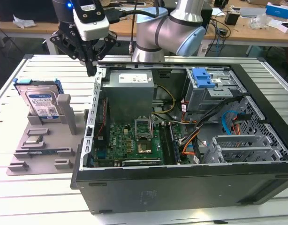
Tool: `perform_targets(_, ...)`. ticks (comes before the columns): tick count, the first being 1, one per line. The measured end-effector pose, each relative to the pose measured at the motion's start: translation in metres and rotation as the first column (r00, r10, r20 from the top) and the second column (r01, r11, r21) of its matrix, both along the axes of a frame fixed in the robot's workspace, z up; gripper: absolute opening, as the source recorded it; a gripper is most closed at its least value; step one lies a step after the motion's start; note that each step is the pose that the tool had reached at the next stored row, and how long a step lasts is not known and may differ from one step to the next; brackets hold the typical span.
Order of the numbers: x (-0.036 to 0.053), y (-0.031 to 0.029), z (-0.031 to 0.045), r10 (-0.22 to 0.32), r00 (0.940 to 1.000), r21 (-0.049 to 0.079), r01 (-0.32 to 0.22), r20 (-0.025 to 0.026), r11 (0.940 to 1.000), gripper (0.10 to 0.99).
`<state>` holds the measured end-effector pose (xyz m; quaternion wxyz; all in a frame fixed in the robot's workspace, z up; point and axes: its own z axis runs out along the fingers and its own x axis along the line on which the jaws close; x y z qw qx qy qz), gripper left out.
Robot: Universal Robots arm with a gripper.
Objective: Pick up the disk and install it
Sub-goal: 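Reach for the disk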
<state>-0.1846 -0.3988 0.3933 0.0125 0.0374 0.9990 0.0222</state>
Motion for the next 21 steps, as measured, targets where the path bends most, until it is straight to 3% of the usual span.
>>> perform_targets(6, -0.0139, 0.0000, 0.0000, 0.000, 1.0000, 0.000, 0.000, -0.0001, 1.0000, 0.102)
perform_targets(8, -0.0238, 0.0000, 0.0000, 0.000, 1.0000, 0.000, 0.000, 0.0000, 1.0000, 0.102)
perform_targets(16, -0.0464, 0.0000, 0.0000, 0.000, 1.0000, 0.000, 0.000, 0.0000, 1.0000, 0.102)
perform_targets(21, -0.0558, 0.0000, 0.0000, 0.000, 1.0000, 0.000, 0.000, 0.0000, 1.0000, 0.102)
